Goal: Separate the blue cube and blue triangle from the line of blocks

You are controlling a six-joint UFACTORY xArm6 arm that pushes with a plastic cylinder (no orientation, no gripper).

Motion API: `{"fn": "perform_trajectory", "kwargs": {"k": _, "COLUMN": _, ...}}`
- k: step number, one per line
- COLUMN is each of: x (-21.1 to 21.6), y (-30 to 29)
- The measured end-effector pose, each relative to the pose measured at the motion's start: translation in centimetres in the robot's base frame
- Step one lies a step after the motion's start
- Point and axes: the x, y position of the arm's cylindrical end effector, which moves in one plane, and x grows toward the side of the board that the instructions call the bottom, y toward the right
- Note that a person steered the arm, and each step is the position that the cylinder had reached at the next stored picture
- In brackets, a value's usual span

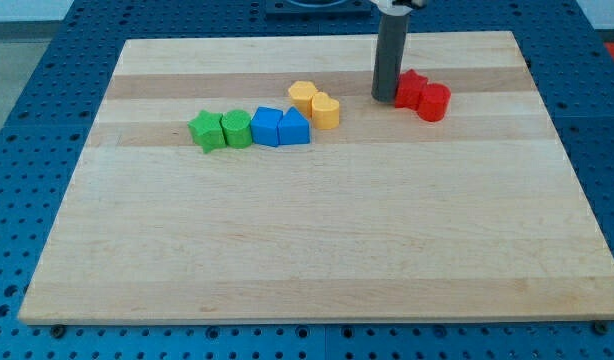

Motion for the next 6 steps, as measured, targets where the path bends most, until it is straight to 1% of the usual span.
{"fn": "perform_trajectory", "kwargs": {"k": 1, "x": -3.9, "y": -3.4}}
{"fn": "perform_trajectory", "kwargs": {"k": 3, "x": -7.8, "y": -12.2}}
{"fn": "perform_trajectory", "kwargs": {"k": 4, "x": -4.3, "y": -18.3}}
{"fn": "perform_trajectory", "kwargs": {"k": 5, "x": -0.7, "y": -20.6}}
{"fn": "perform_trajectory", "kwargs": {"k": 6, "x": 2.0, "y": -19.3}}
